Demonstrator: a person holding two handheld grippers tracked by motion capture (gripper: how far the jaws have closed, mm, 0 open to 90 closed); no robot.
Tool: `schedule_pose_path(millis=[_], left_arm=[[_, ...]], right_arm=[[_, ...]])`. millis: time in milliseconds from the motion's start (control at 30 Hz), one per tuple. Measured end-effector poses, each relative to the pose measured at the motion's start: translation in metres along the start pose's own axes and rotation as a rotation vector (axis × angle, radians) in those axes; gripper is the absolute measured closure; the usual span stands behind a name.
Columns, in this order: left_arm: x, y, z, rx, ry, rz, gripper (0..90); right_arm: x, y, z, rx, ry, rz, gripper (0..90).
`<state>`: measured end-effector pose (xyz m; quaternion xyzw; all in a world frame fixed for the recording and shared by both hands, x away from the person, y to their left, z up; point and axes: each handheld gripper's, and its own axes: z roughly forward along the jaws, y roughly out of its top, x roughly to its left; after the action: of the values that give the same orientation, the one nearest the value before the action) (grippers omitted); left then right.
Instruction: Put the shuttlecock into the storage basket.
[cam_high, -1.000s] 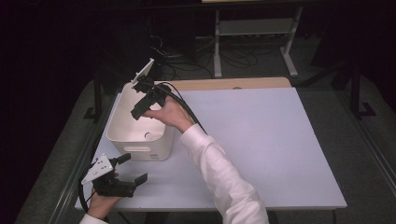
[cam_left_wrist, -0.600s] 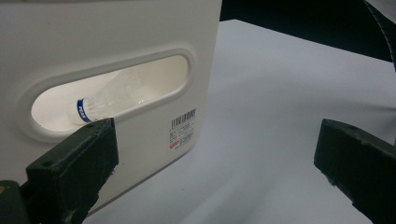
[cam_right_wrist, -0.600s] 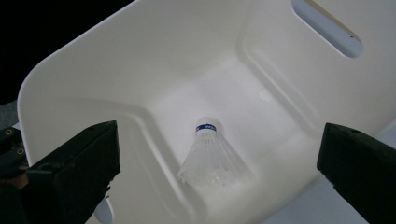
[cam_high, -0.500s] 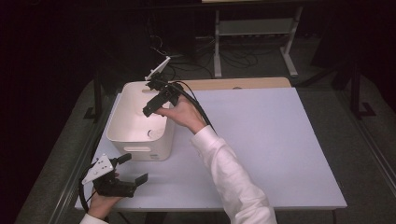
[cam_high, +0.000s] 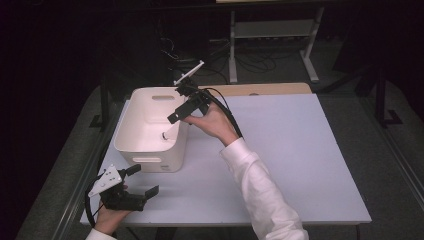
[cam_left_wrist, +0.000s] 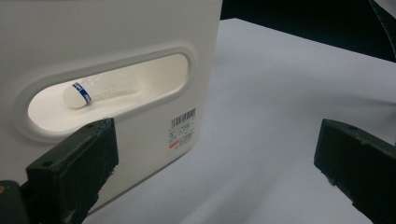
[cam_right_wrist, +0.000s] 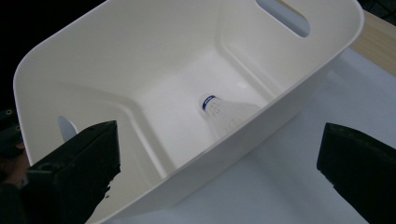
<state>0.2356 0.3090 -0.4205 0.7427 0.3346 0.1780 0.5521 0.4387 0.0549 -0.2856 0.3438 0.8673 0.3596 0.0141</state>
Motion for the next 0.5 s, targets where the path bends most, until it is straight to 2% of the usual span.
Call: schedule_pose_path(millis=[333, 500], left_arm=[[0.001, 0.000, 0.000, 0.001, 0.003, 0.000, 0.0], [0.001, 0.000, 0.000, 0.007, 0.001, 0.000, 0.0]], right_arm=[[-0.011, -0.011, -0.008, -0.002, -0.023, 0.026, 0.0], [-0.014, -0.017, -0.010, 0.016, -0.025, 0.015, 0.0]])
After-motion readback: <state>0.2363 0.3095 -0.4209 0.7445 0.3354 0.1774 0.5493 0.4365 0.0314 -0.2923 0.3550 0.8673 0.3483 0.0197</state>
